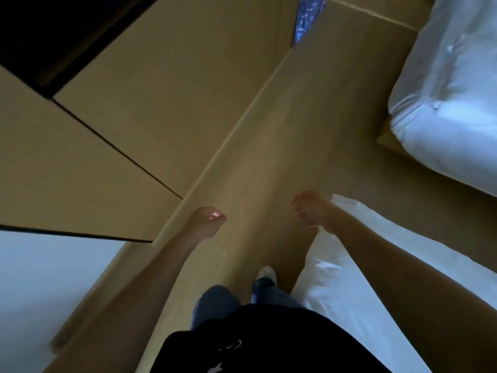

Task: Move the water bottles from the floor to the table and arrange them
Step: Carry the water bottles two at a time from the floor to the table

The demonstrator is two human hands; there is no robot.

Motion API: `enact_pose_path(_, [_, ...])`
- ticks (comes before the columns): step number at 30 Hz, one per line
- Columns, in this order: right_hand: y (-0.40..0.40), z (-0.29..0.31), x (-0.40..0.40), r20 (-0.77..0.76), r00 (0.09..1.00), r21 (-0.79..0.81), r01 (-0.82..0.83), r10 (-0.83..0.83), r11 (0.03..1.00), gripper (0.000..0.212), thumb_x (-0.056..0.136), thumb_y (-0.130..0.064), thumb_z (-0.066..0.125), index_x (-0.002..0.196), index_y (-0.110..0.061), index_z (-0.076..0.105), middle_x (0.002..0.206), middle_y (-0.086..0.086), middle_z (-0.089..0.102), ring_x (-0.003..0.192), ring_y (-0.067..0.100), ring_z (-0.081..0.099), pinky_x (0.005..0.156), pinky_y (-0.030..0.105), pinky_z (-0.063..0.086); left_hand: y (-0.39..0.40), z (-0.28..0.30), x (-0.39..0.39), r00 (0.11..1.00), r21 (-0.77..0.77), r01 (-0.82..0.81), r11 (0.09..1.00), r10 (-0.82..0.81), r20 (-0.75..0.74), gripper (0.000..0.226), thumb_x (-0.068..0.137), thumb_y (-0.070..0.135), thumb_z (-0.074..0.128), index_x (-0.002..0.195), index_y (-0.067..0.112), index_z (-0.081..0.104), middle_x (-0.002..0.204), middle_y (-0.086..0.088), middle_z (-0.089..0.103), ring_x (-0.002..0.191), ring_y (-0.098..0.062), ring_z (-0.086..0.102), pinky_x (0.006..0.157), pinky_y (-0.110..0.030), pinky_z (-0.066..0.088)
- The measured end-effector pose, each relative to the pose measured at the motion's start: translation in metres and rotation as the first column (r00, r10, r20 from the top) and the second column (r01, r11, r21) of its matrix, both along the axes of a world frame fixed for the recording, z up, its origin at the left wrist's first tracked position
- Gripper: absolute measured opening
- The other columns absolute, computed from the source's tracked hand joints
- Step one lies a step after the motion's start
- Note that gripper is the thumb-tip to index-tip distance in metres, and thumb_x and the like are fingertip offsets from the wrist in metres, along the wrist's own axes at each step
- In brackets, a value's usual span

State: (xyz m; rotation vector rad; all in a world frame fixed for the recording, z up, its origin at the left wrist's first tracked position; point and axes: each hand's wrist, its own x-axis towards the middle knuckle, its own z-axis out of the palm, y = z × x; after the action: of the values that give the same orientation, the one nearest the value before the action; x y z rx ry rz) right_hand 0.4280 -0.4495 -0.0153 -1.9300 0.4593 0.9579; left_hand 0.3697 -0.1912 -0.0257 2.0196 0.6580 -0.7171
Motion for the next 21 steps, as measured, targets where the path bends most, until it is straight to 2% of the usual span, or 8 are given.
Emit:
enact_pose_path(3, [-0.032,0.005,0.047,-0.022,0.994,0.032,0.112,-0.111,0.993,0.015,0.099,-0.016,0.050,0.088,-0.024,0.056,0.099,0.006,0.060,0.087,0.020,0.055,0.084,0.035,0.041,-0.026,0.006,0.064,0.999,0.005,0.041,0.999,-0.041,0.010,0.029,0.094,0.021,0.057,0.115,0.003,0.064,0.111,-0.013,0.064,0.106,-0.028,0.062,0.081,-0.024,0.041])
enact_pose_path(5, [-0.049,0.005,0.080,-0.027,0.983,0.043,0.182,-0.181,0.982,0.015,0.101,-0.013,0.045,0.094,-0.019,0.057,0.101,0.005,0.060,0.088,0.020,0.055,0.087,0.037,0.041,-0.040,0.008,0.109,0.997,-0.005,0.077,0.997,-0.077,0.021,0.026,0.094,0.020,0.056,0.113,0.004,0.064,0.108,-0.012,0.064,0.104,-0.027,0.061,0.081,-0.024,0.040])
enact_pose_path(8, [-0.067,-0.001,0.137,-0.006,0.963,0.029,0.268,-0.268,0.963,0.021,0.100,-0.012,0.043,0.111,-0.012,0.062,0.108,0.011,0.061,0.094,0.027,0.057,0.094,0.043,0.045,-0.059,0.004,0.183,0.993,-0.018,0.112,0.994,-0.111,0.038,0.009,0.091,0.015,0.057,0.088,0.012,0.065,0.086,-0.007,0.065,0.091,-0.023,0.062,0.073,-0.025,0.040])
enact_pose_path(10, [-0.076,-0.007,0.180,-0.003,0.962,0.017,0.273,-0.273,0.962,0.020,0.101,-0.014,0.045,0.114,-0.013,0.060,0.110,0.010,0.062,0.092,0.024,0.060,0.085,0.038,0.048,-0.072,0.001,0.238,0.990,-0.039,0.142,0.989,-0.141,0.031,0.017,0.091,0.014,0.057,0.076,0.021,0.059,0.078,0.000,0.061,0.086,-0.022,0.061,0.070,-0.025,0.041])
enact_pose_path(12, [-0.083,-0.014,0.231,0.005,0.962,-0.001,0.274,-0.274,0.962,0.019,0.100,-0.019,0.049,0.115,-0.014,0.059,0.108,0.007,0.061,0.087,0.019,0.059,0.073,0.031,0.046,-0.082,-0.003,0.295,0.982,-0.064,0.190,0.980,-0.189,0.025,0.009,0.092,0.018,0.056,0.084,0.021,0.060,0.085,0.002,0.062,0.086,-0.018,0.062,0.073,-0.025,0.043])
enact_pose_path(14, [-0.093,-0.020,0.284,-0.010,0.952,-0.023,0.307,-0.307,0.951,0.019,0.098,-0.024,0.052,0.115,-0.016,0.058,0.109,0.008,0.061,0.095,0.022,0.060,0.079,0.033,0.045,-0.090,-0.008,0.354,0.971,-0.068,0.241,0.968,-0.239,0.027,0.008,0.092,0.021,0.056,0.092,0.019,0.063,0.091,0.001,0.064,0.083,-0.014,0.063,0.071,-0.025,0.044])
enact_pose_path(17, [-0.108,-0.021,0.358,-0.019,0.933,-0.049,0.359,-0.360,0.932,0.020,0.096,-0.027,0.055,0.113,-0.016,0.058,0.111,0.010,0.063,0.097,0.024,0.059,0.082,0.035,0.045,-0.101,-0.010,0.444,0.950,-0.063,0.312,0.948,-0.311,0.021,0.012,0.091,0.023,0.054,0.090,0.019,0.065,0.094,-0.001,0.067,0.086,-0.016,0.065,0.072,-0.027,0.045])
enact_pose_path(21, [-0.130,-0.013,0.445,-0.005,0.928,-0.080,0.371,-0.373,0.925,0.030,0.096,-0.029,0.055,0.123,-0.015,0.058,0.113,0.009,0.063,0.101,0.023,0.061,0.086,0.039,0.048,-0.118,-0.003,0.548,0.929,-0.047,0.369,0.928,-0.369,0.008,0.014,0.092,0.025,0.052,0.085,0.023,0.064,0.095,-0.001,0.067,0.089,-0.018,0.065,0.079,-0.031,0.047])
